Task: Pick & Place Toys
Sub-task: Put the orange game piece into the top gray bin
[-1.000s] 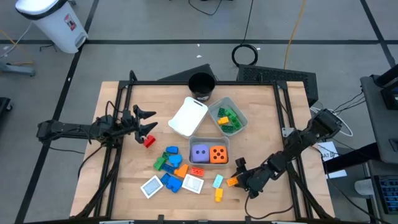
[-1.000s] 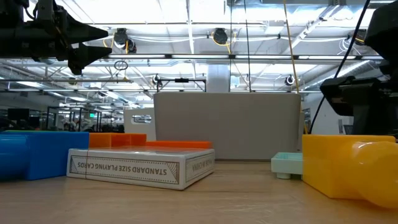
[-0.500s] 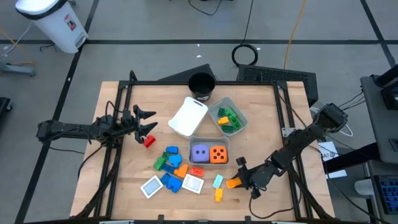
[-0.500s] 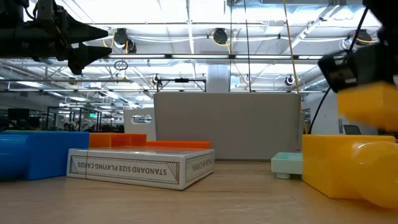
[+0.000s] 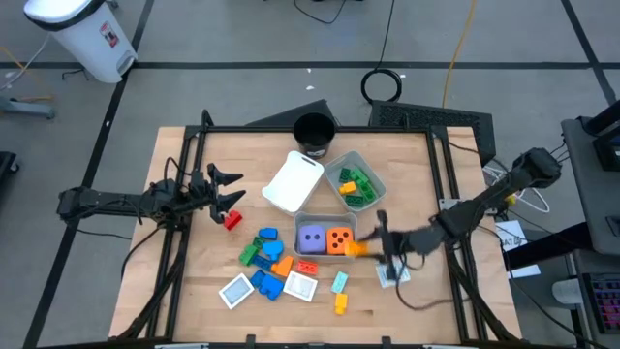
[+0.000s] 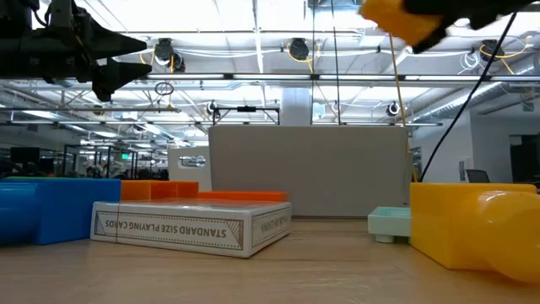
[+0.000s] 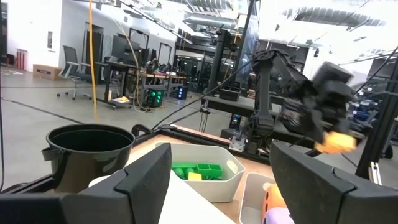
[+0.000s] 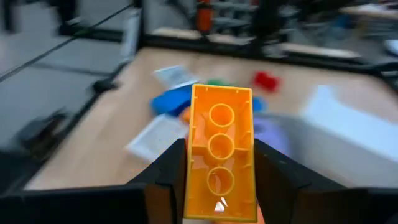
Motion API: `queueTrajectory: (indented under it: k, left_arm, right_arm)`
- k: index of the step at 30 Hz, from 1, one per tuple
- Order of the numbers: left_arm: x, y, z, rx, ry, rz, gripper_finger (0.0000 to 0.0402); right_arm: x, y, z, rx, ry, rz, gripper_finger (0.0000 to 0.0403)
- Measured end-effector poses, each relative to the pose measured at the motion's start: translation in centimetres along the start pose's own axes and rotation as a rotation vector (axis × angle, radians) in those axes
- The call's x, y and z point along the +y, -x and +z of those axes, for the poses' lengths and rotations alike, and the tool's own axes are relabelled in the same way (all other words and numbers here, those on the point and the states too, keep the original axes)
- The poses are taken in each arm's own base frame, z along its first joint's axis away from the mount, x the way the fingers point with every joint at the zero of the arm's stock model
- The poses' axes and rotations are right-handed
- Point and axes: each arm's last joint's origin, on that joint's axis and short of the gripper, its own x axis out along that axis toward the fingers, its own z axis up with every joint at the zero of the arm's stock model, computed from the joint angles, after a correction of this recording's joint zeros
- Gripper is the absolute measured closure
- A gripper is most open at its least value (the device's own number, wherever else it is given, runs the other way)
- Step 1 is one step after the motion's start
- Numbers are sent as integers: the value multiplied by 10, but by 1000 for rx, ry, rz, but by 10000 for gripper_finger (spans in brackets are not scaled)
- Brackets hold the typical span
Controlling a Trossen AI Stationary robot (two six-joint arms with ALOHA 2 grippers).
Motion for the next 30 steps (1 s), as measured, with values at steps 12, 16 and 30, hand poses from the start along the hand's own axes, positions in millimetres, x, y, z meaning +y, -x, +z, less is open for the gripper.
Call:
queueTrajectory:
  k: [12, 16, 30]
  left_arm:
    - [0, 0, 0, 0, 0, 0, 123]
    - [0, 0, 0, 0, 0, 0, 123]
    - [0, 0, 0, 0, 0, 0, 123]
  right_arm:
    - [-113, -13, -10, 128, -163, -461, 280]
    - [-135, -15, -25, 222, -224, -558, 280]
    - [-148, -39, -54, 348, -300, -545, 268]
